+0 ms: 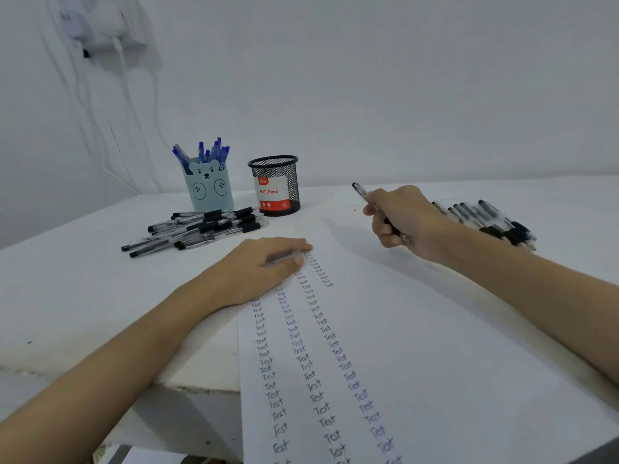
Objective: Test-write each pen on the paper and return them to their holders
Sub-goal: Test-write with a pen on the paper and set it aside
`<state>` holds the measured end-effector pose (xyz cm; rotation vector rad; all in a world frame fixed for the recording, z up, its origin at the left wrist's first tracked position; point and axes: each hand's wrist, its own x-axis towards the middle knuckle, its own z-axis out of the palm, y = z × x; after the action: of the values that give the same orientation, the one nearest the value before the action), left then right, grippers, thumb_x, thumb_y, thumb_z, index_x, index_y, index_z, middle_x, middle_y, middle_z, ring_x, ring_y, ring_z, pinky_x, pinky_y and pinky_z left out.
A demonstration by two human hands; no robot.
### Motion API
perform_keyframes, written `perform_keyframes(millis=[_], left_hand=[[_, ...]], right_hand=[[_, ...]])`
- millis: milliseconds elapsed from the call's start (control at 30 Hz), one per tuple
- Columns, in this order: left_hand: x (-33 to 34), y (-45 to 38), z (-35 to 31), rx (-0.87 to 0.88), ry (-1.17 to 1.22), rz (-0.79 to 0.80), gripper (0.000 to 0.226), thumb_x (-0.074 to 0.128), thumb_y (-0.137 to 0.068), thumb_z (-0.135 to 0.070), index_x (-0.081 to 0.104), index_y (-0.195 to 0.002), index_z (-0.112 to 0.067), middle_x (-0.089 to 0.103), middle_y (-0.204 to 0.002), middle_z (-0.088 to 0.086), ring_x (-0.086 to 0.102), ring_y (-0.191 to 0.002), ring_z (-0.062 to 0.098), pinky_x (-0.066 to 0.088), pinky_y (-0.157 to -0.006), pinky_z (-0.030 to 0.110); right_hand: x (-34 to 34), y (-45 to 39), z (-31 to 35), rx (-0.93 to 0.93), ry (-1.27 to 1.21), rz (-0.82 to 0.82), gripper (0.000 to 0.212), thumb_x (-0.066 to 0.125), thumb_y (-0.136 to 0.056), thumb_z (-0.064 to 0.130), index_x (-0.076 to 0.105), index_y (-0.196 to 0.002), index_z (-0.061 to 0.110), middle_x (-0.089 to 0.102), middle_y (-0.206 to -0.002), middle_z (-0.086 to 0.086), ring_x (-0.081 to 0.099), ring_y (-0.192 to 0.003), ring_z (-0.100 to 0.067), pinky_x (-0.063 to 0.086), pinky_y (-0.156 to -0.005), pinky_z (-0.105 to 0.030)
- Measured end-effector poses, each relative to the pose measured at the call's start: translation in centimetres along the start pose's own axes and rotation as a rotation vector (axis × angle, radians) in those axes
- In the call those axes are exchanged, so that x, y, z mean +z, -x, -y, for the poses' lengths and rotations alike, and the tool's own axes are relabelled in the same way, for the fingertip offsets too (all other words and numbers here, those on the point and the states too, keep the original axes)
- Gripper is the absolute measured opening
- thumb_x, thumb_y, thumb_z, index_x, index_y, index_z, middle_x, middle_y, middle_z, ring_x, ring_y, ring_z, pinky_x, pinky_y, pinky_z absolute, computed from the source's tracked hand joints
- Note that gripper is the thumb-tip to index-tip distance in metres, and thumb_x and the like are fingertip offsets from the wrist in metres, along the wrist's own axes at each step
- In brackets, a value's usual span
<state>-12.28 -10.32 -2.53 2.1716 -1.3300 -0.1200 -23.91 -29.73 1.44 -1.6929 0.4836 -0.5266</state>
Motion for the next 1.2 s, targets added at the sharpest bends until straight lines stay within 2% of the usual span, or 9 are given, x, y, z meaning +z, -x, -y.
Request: perform_keyframes(millis=[167,267,433,533,633,867,967,1067,1200], left_hand=[[-0.1,0.0,-0.2,-0.006,-0.048,0.033,0.046,0.049,-0.084,-0.061,0.051,-0.126,-0.045,0.045,-0.137,-0.025,0.039,-0.127,-0.005,0.026,-0.108,0.019],[-0.1,-0.1,0.0,-0.007,-0.075,0.033,0.047,0.050,-0.081,-0.062,0.050,-0.126,-0.046,0.045,-0.138,-0.026,0.037,-0.128,-0.005,0.025,-0.107,0.018],[-0.4,-0.1,0.6,-0.005,-0.072,0.016,0.054,0.052,-0.075,-0.069,0.052,-0.124,-0.045,0.047,-0.135,-0.027,0.040,-0.127,-0.005,0.027,-0.107,0.020],[-0.7,0.0,0.8,-0.010,-0.057,0.000,0.062,0.051,-0.066,-0.076,0.054,-0.120,-0.047,0.048,-0.131,-0.030,0.041,-0.123,-0.008,0.028,-0.105,0.018],[-1.0,-0.1,0.9,-0.026,-0.068,-0.016,0.067,0.047,-0.057,-0.078,0.056,-0.117,-0.048,0.050,-0.128,-0.030,0.043,-0.121,-0.008,0.027,-0.100,0.015],[-1.8,0.6,0.3,-0.047,-0.087,-0.025,0.044,0.056,-0.084,-0.057,0.054,-0.125,-0.041,0.046,-0.128,-0.028,0.039,-0.117,-0.008,0.026,-0.088,0.004],[-3.4,2.1,1.6,-0.067,-0.121,-0.062,0.050,0.046,-0.078,-0.069,0.055,-0.121,-0.043,0.048,-0.125,-0.030,0.041,-0.115,-0.010,0.030,-0.099,0.017],[-5.1,4.3,3.6,-0.085,-0.156,-0.129,0.023,0.052,-0.092,-0.040,0.057,-0.115,-0.040,0.047,-0.112,-0.036,0.039,-0.100,-0.028,0.026,-0.085,-0.004],[-6.8,6.9,6.7,-0.143,-0.200,-0.261,0.020,0.055,-0.093,-0.023,0.063,-0.110,-0.031,0.054,-0.111,-0.028,0.049,-0.107,-0.007,0.025,-0.082,-0.007]], right_hand=[[-0.7,-0.7,-0.8,-0.117,0.374,-0.091,0.028,0.046,-0.092,0.016,0.057,-0.073,-0.001,0.048,-0.042,-0.005,0.034,-0.028,-0.014,0.026,-0.033,-0.015],[-1.3,-0.9,-1.2,-0.176,0.707,-0.094,0.030,0.052,-0.086,0.019,0.066,-0.073,-0.004,0.064,-0.059,-0.010,0.056,-0.054,-0.022,0.040,-0.047,-0.021],[-1.8,-1.3,-1.9,-0.267,1.203,-0.159,0.023,0.055,-0.083,0.017,0.042,-0.067,0.009,0.045,-0.064,-0.004,0.046,-0.066,-0.025,0.028,-0.048,-0.023],[-2.9,-1.6,-1.9,-0.260,1.303,-0.192,0.026,0.053,-0.085,0.012,0.035,-0.066,0.010,0.039,-0.065,-0.002,0.044,-0.069,-0.026,0.023,-0.047,-0.025],[-3.9,-2.1,-2.0,-0.291,1.329,-0.206,0.010,0.053,-0.087,0.015,0.053,-0.086,0.005,0.051,-0.077,-0.006,0.049,-0.077,-0.028,0.032,-0.059,-0.027],[-3.1,-1.2,-0.5,-0.430,1.276,-0.257,0.029,0.050,-0.093,0.033,0.059,-0.098,0.006,0.061,-0.087,-0.007,0.057,-0.090,-0.029,0.036,-0.066,-0.030],[-0.3,-0.5,2.3,-0.514,1.177,-0.118,0.025,0.053,-0.090,0.034,0.061,-0.090,0.010,0.055,-0.074,0.000,0.054,-0.080,-0.025,0.034,-0.065,-0.029],[4.2,-0.4,4.9,-0.593,1.169,0.121,0.024,0.055,-0.088,0.031,0.064,-0.090,0.009,0.059,-0.079,-0.003,0.056,-0.082,-0.025,0.038,-0.066,-0.027],[11.2,-1.7,5.9,-0.648,1.211,0.442,0.028,0.046,-0.090,0.014,0.066,-0.103,-0.001,0.066,-0.106,-0.016,0.058,-0.091,-0.026,0.051,-0.086,-0.038]])
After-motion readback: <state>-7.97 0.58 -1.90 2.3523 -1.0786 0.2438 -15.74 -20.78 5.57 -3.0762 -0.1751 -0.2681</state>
